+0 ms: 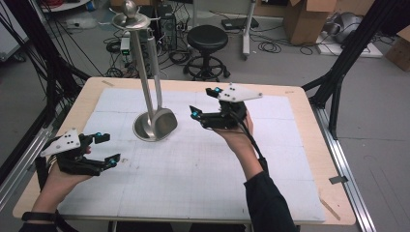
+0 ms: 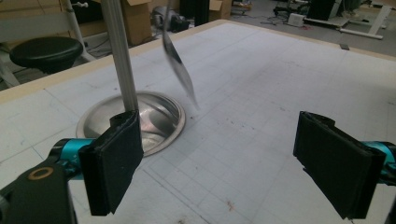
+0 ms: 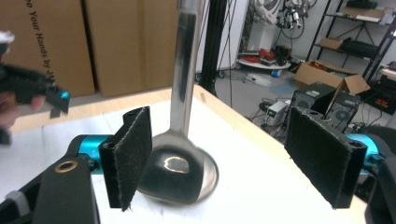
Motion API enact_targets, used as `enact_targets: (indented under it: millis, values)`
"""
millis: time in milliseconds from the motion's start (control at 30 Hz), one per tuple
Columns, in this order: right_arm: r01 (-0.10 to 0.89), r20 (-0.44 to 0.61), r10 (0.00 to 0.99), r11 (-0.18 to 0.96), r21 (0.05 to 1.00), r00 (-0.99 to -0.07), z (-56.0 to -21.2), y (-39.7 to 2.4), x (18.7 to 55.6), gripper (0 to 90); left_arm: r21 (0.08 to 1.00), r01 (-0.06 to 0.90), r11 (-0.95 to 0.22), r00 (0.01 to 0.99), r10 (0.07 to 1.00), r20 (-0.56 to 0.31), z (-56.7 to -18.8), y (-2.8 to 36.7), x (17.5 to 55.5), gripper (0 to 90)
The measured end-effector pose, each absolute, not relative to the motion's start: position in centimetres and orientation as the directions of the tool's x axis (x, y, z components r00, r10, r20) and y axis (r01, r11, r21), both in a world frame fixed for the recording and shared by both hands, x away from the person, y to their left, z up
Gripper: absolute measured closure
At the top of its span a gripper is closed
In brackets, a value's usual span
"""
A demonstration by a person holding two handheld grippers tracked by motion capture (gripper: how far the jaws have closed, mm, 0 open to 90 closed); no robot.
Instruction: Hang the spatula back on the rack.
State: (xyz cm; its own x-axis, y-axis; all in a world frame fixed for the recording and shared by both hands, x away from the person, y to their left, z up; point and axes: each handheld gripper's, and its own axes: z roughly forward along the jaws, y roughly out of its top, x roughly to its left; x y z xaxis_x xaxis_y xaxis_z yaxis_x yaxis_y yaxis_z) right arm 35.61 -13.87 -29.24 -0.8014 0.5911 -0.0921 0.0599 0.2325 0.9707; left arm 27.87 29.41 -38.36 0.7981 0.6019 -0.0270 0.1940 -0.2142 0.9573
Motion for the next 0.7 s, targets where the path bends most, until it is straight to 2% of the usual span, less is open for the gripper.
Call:
enact_targets:
  millis: [400, 700]
  values:
    - [0.131, -0.032, 0.64, 0.206, 0.97, -0.768, -33.0, -22.1, 32.1, 18.2, 0.964, 0.162, -0.212, 0.779, 0.627, 0.007, -38.3, 29.4, 27.9, 15.1]
    - [0.171, -0.026, 0.657, 0.234, 0.957, -0.753, -35.9, -25.2, 30.3, 16.1, 0.97, 0.135, -0.204, 0.766, 0.642, 0.028, -38.3, 29.5, 28.2, 15.0]
